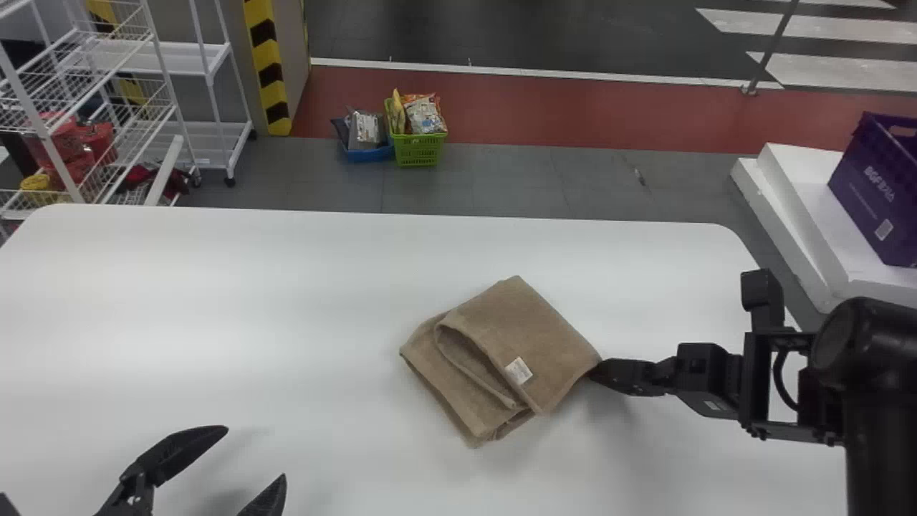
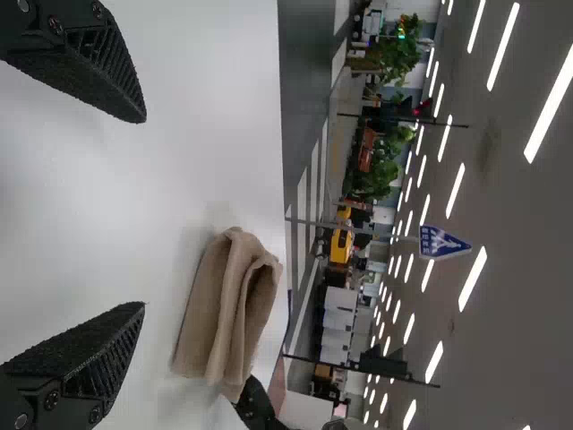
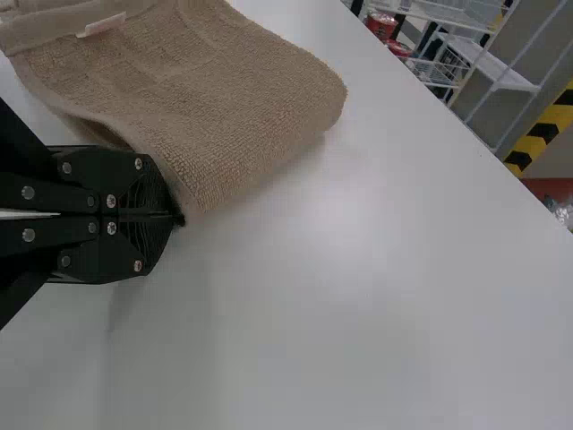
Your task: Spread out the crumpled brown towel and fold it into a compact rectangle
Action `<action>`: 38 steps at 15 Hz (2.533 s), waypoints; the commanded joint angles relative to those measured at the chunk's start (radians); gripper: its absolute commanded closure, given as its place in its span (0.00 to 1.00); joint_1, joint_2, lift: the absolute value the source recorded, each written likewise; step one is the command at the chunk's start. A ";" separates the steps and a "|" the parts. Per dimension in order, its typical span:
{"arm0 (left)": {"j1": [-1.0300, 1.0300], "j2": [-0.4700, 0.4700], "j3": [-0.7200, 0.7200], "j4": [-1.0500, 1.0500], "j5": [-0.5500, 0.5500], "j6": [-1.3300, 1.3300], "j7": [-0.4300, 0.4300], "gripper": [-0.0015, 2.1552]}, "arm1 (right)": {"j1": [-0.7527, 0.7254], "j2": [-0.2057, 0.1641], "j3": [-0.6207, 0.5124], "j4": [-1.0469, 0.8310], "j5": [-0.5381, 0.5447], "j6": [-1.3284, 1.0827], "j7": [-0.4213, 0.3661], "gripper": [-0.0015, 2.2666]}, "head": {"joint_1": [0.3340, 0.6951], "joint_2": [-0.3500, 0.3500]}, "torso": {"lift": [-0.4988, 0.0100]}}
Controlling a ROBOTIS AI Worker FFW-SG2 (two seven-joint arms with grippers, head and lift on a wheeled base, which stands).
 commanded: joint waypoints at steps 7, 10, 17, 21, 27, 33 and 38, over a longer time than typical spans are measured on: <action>-0.002 -0.003 -0.008 0.005 -0.006 0.001 0.007 0.03 | -0.084 0.040 -0.008 0.103 -0.067 -0.135 -0.057 0.73 | 1.00 0.46 | 0.73; -0.003 -0.003 -0.009 0.006 -0.008 -0.002 0.009 0.03 | -0.156 0.036 -0.013 0.272 -0.064 -0.353 -0.071 0.73 | 1.00 0.45 | 0.73; -0.003 -0.003 -0.008 0.006 -0.009 0.001 0.009 0.03 | -0.159 0.028 0.053 0.373 -0.079 -0.522 -0.021 0.17 | 1.00 0.47 | 0.73; -0.005 -0.003 -0.003 0.006 -0.009 0.001 0.009 0.03 | 0.042 0.019 0.072 -0.034 0.160 -0.436 0.081 0.03 | 1.00 0.47 | 0.73; -0.009 -0.003 -0.017 0.003 -0.018 0.007 0.014 0.03 | 0.200 0.019 0.260 -0.383 0.481 -0.764 0.417 0.06 | 1.00 0.41 | 0.73; 0.003 -0.003 -0.009 -0.004 -0.014 0.010 0.014 0.03 | 0.165 -0.050 0.449 -0.376 0.737 -0.905 0.556 0.09 | 1.00 0.57 | 0.73; 0.011 -0.003 -0.002 -0.003 -0.008 0.007 0.011 0.03 | 0.171 -0.081 0.466 -0.370 0.786 -0.982 0.556 0.09 | 1.00 0.58 | 0.73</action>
